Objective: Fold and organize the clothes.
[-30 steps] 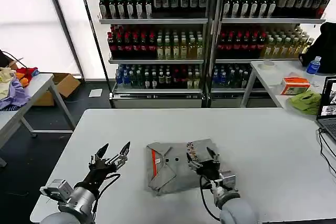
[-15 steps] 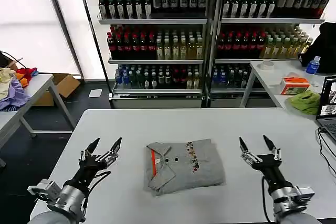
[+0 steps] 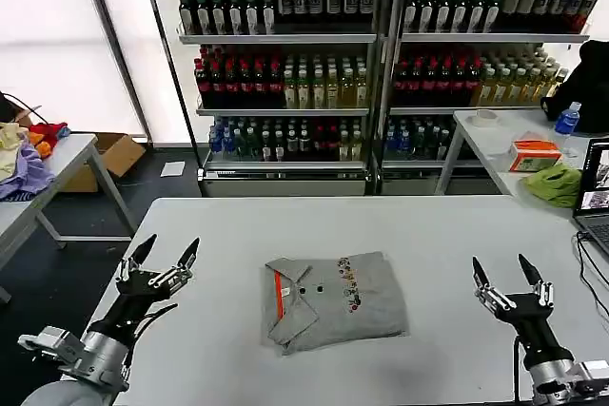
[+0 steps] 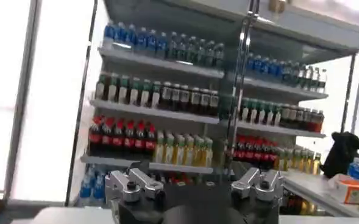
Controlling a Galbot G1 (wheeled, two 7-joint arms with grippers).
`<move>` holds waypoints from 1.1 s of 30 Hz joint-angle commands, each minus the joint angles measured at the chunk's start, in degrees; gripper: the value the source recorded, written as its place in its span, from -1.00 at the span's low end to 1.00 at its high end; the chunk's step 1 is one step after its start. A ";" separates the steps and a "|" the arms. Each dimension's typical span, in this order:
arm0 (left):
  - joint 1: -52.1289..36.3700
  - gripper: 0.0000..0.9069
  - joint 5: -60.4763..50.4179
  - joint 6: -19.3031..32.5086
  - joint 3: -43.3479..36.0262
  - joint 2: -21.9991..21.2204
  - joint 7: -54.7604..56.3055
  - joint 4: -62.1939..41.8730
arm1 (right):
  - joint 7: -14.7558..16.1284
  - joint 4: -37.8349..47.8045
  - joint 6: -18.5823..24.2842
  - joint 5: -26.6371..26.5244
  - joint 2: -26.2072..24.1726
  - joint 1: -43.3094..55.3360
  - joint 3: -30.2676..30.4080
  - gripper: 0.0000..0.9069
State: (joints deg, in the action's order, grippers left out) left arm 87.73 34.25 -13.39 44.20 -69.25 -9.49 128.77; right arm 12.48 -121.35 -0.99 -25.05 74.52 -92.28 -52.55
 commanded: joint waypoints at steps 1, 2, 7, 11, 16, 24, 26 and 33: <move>0.37 1.00 -3.82 2.12 4.36 -1.08 -7.87 0.00 | 1.84 0.60 2.14 -0.12 0.79 -1.56 -3.56 1.00; 0.49 1.00 -4.10 2.18 4.65 -1.11 -8.36 0.04 | 1.81 0.54 1.97 -0.20 0.75 -1.50 -3.83 1.00; 0.64 1.00 -5.70 2.33 5.76 -1.40 -10.51 -0.14 | 2.43 0.48 1.79 -0.59 0.26 -1.84 -5.43 1.00; 0.83 1.00 -6.00 2.03 5.77 -1.40 -10.99 0.19 | 2.72 0.30 2.35 -1.81 0.04 -2.72 -6.65 1.00; 1.02 1.00 -5.97 1.85 5.72 -1.60 -11.14 -0.40 | 1.32 1.21 3.57 -1.72 0.02 -2.43 -6.58 1.00; 1.96 1.00 -4.09 1.82 7.28 -1.29 -11.56 -0.13 | 1.66 2.01 3.75 -0.27 1.15 -2.25 -7.33 1.00; 2.22 1.00 -4.12 1.90 7.38 -1.33 -11.61 0.14 | 1.50 1.97 3.79 0.15 1.88 -2.54 -7.44 1.00; 0.89 1.00 -3.96 1.61 7.43 -0.61 -11.63 -0.84 | 1.85 2.21 3.99 1.24 3.27 -2.67 -7.54 1.00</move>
State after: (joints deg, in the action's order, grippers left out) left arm 89.32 29.88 -11.63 50.85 -70.20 -20.42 128.62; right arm 14.37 -119.38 2.64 -24.90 76.35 -94.86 -59.62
